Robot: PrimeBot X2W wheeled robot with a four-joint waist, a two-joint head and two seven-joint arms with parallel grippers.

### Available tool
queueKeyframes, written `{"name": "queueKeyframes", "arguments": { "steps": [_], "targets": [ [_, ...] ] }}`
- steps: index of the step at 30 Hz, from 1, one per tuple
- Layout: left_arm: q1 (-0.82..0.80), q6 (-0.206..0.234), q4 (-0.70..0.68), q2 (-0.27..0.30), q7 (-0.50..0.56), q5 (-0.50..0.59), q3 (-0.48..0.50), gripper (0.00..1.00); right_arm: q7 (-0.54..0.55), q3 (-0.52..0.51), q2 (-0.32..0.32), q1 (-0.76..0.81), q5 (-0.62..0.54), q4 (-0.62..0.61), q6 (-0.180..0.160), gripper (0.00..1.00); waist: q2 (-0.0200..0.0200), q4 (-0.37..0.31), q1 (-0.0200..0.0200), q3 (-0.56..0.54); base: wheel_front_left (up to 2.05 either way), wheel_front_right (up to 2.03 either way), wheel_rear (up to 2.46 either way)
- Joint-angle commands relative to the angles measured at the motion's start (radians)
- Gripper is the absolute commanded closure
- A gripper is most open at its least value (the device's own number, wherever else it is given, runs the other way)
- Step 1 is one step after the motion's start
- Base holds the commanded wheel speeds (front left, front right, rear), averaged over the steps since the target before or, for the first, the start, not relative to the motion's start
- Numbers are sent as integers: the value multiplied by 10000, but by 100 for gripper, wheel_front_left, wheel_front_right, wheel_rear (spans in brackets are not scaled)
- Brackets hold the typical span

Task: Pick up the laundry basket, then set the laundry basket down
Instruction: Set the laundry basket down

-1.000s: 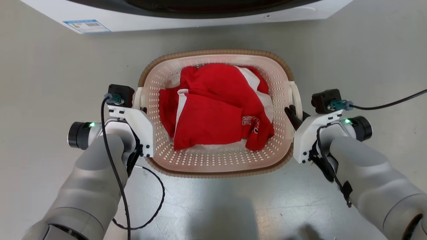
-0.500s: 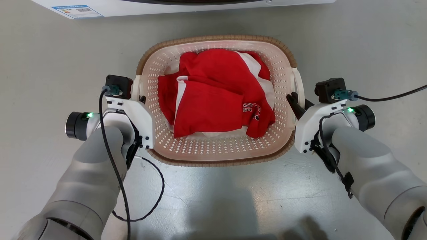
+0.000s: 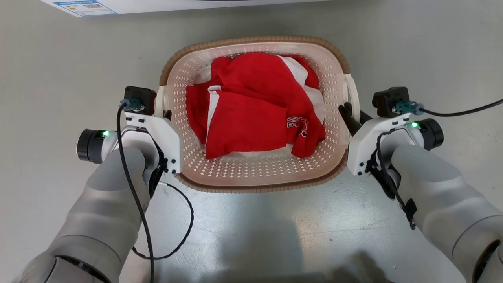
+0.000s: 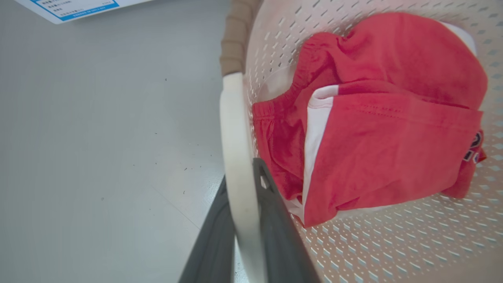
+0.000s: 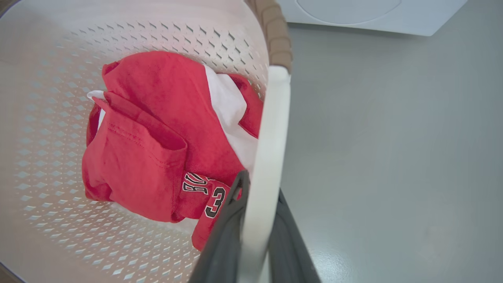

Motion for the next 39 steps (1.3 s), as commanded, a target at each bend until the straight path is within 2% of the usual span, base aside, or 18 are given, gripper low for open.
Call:
{"name": "queueKeyframes", "arguments": {
  "steps": [1,18,19,20,21,22,31,39],
  "targets": [
    [-226,160,-13,329,-64,-26,77,100,-210,101,15,263,27,44,71,100,0,1,0,8,0,0,0],
    [-236,252,1,409,-32,-173,14,100,-192,116,80,269,123,169,71,100,0,-28,0,144,0,0,0],
    [-244,366,2,402,-78,-249,93,100,-208,104,85,247,134,253,71,96,0,-24,0,156,0,0,0],
    [-237,481,3,382,-35,-305,142,69,-236,91,90,207,122,341,71,62,0,-19,0,168,0,0,0],
    [-211,549,4,359,55,-326,144,7,-265,83,106,176,98,415,71,38,0,-17,0,179,0,0,0],
    [-186,632,4,343,114,-358,163,0,-284,60,130,172,104,475,71,0,0,-11,0,187,0,0,0],
    [120,896,7,231,578,-686,323,0,-388,-193,116,47,-68,583,71,0,0,29,0,20,0,0,0],
    [566,935,8,232,436,-940,463,0,-394,-1365,-78,342,-1043,-61,71,0,0,-13,0,-578,0,0,0]
  ]
}}
